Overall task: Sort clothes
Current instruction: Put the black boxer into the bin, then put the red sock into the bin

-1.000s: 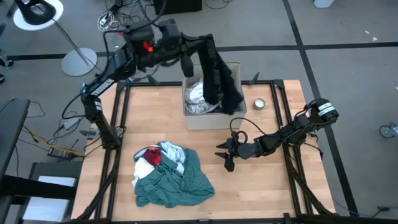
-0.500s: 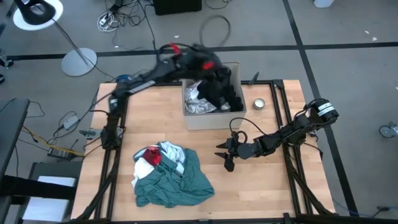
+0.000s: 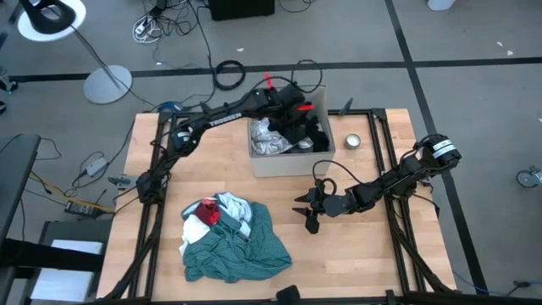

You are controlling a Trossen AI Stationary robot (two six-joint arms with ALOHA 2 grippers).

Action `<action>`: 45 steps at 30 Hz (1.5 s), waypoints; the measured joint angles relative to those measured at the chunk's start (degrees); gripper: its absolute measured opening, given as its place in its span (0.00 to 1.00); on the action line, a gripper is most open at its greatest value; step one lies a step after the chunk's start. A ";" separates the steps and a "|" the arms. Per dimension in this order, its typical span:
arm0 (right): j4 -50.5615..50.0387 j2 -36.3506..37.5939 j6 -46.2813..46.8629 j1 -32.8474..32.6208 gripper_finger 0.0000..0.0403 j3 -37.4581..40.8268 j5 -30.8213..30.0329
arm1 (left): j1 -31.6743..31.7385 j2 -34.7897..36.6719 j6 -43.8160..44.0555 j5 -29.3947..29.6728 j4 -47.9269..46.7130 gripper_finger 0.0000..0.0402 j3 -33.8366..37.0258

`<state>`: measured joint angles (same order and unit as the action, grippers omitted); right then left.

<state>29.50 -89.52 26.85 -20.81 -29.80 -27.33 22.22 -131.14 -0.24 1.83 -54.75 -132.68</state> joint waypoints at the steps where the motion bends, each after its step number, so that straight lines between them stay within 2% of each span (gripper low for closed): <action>1: -0.08 0.00 -0.02 0.00 0.41 0.00 0.00 | 0.25 -0.67 0.65 -0.02 -0.76 0.10 0.00; 7: -0.06 0.00 0.00 0.00 0.41 0.00 0.00 | 0.71 -3.54 2.88 -3.32 -1.94 0.25 -0.07; 11: -0.03 0.00 0.00 0.01 0.41 0.01 0.00 | 0.70 -3.68 1.73 -4.20 -1.86 0.32 -0.07; 20: 0.28 0.00 0.04 0.01 0.41 0.01 0.00 | -0.51 5.46 -2.25 -6.84 -4.23 0.33 -0.99; 28: 0.93 0.00 -0.16 0.01 0.41 0.00 0.43 | -5.20 15.97 -6.23 -6.40 -4.92 0.33 -1.03; 39: 1.89 0.00 -0.96 -0.14 0.41 0.01 2.14 | -12.52 28.10 -5.37 -2.08 -10.01 0.33 -1.03; 45: 1.96 0.00 -0.84 -0.17 0.41 0.02 3.13 | -17.15 32.71 -3.39 3.30 -15.50 0.33 -1.03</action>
<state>31.46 -89.52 26.02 -20.97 -29.78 -24.20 5.07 -98.42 -3.63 5.12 -70.25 -133.71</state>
